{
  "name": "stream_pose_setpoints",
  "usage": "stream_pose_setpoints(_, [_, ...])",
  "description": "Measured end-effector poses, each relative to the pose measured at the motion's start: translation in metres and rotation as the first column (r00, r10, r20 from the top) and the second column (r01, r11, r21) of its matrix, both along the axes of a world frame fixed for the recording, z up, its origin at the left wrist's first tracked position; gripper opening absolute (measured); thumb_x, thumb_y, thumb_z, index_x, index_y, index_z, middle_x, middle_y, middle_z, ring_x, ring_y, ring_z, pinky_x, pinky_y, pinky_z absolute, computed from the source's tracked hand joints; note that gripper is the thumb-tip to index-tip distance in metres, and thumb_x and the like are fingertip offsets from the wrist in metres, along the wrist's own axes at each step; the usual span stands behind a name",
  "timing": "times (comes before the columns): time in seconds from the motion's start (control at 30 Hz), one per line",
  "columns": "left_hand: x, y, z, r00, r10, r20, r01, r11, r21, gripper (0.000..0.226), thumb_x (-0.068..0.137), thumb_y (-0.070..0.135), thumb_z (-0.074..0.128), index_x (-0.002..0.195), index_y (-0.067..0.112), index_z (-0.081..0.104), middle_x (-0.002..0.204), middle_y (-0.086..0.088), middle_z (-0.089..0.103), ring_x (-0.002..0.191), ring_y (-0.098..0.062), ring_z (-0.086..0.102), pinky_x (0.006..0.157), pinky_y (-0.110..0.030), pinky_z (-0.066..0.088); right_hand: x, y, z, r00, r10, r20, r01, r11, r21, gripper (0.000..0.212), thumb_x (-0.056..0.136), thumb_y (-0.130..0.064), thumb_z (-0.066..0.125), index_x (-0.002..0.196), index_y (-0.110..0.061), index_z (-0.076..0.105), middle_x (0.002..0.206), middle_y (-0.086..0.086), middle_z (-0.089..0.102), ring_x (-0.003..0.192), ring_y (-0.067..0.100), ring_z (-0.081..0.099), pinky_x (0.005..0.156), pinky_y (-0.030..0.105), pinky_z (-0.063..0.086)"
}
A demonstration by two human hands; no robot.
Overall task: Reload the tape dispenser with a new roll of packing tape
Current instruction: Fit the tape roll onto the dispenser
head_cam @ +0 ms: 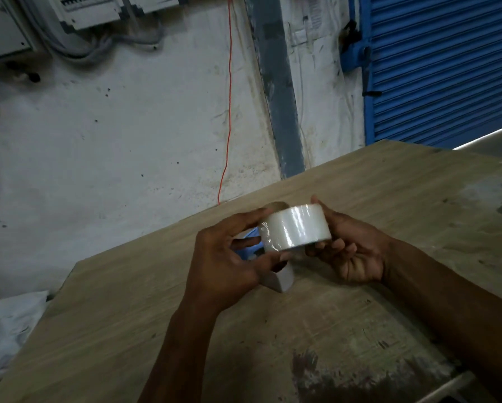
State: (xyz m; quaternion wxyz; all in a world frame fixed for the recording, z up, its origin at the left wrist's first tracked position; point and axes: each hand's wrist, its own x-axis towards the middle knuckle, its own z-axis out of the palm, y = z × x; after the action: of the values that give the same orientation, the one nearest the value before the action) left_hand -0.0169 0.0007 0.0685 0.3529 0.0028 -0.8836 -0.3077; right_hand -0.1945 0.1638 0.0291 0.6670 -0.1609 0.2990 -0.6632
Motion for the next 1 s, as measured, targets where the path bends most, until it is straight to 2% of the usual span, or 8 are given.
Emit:
stream_pose_setpoints(0.1, [0.002,-0.002,0.006,0.998,0.054,-0.041,-0.037,0.942,0.334,0.063,0.062,0.027,0.094,0.121,0.027,0.071,0.111,0.011,0.077,0.101,-0.002,0.074,0.081,-0.022,0.062,0.008,0.003,0.010,0.956,-0.063,-0.288,0.071,0.997,0.017,0.091,0.081,-0.086,0.044,0.107,-0.002,0.069,0.063,0.005,0.057,0.035,0.005,0.047,0.028,0.012,0.030])
stream_pose_setpoints(0.23, [0.001,-0.007,0.013,0.990,0.143,0.006,-0.111,0.740,0.664,0.047,0.080,0.026,0.084,0.124,0.017,0.070,0.089,-0.004,0.081,0.084,-0.024,0.079,0.069,-0.030,0.064,0.023,-0.002,0.030,0.663,-0.166,-0.730,0.312,0.948,0.068,0.066,0.080,-0.076,0.060,0.118,-0.023,0.071,0.078,-0.001,0.050,0.049,0.007,0.028,0.041,0.020,0.019])
stream_pose_setpoints(0.3, [0.001,-0.009,0.015,0.991,0.130,0.040,-0.115,0.642,0.758,0.048,0.077,0.033,0.083,0.120,0.013,0.072,0.089,-0.009,0.081,0.080,-0.026,0.079,0.065,-0.029,0.063,0.030,-0.004,0.042,0.497,-0.206,-0.843,0.417,0.909,0.024,0.054,0.079,-0.073,0.063,0.112,-0.033,0.075,0.094,0.001,0.063,0.058,0.012,0.045,0.047,0.023,0.032])
stream_pose_setpoints(0.4, [0.002,-0.010,0.017,0.991,0.062,0.116,-0.131,0.576,0.807,0.048,0.072,0.043,0.079,0.107,0.010,0.077,0.091,-0.016,0.079,0.071,-0.027,0.077,0.059,-0.027,0.062,0.035,-0.008,0.053,0.447,-0.303,-0.842,0.479,0.876,-0.061,0.048,0.088,-0.064,0.062,0.109,-0.023,0.077,0.102,0.009,0.075,0.071,0.020,0.065,0.054,0.027,0.046])
stream_pose_setpoints(0.5, [0.002,-0.014,0.018,0.975,0.050,0.217,-0.204,0.592,0.779,0.047,0.082,0.056,0.071,0.106,0.016,0.076,0.087,-0.017,0.079,0.070,-0.030,0.078,0.057,-0.029,0.063,0.040,-0.012,0.054,0.395,-0.344,-0.852,0.567,0.821,-0.068,0.044,0.093,-0.056,0.062,0.107,-0.016,0.076,0.085,0.013,0.077,0.063,0.020,0.068,0.049,0.028,0.049])
stream_pose_setpoints(0.67, [0.004,-0.032,0.009,0.935,0.239,0.260,-0.347,0.757,0.553,0.045,0.096,0.062,0.052,0.102,0.024,0.075,0.089,0.001,0.080,0.059,-0.022,0.073,0.046,-0.025,0.050,0.046,-0.021,0.038,0.343,-0.402,-0.849,0.689,0.722,-0.063,0.047,0.096,-0.049,0.063,0.099,-0.004,0.075,0.072,0.022,0.074,0.055,0.023,0.067,0.046,0.027,0.051])
stream_pose_setpoints(0.83, [0.002,-0.059,-0.008,0.883,0.406,0.237,-0.452,0.872,0.190,0.030,0.097,0.056,0.059,0.103,0.032,0.077,0.099,0.016,0.076,0.093,-0.011,0.072,0.088,-0.038,0.057,0.049,-0.021,0.036,0.171,-0.326,-0.930,0.772,0.630,-0.079,0.051,0.096,-0.050,0.060,0.080,-0.004,0.075,0.059,0.015,0.072,0.047,0.028,0.067,0.041,0.024,0.047])
stream_pose_setpoints(1.0, [-0.001,-0.062,-0.014,0.873,0.349,0.340,-0.413,0.901,0.136,0.022,0.103,0.035,0.059,0.112,0.027,0.076,0.107,0.007,0.075,0.099,-0.012,0.069,0.094,-0.038,0.056,0.053,-0.023,0.035,-0.010,-0.134,-0.991,0.771,0.630,-0.093,0.050,0.096,-0.056,0.054,0.080,-0.016,0.077,0.059,0.004,0.074,0.049,0.021,0.071,0.047,0.028,0.053])
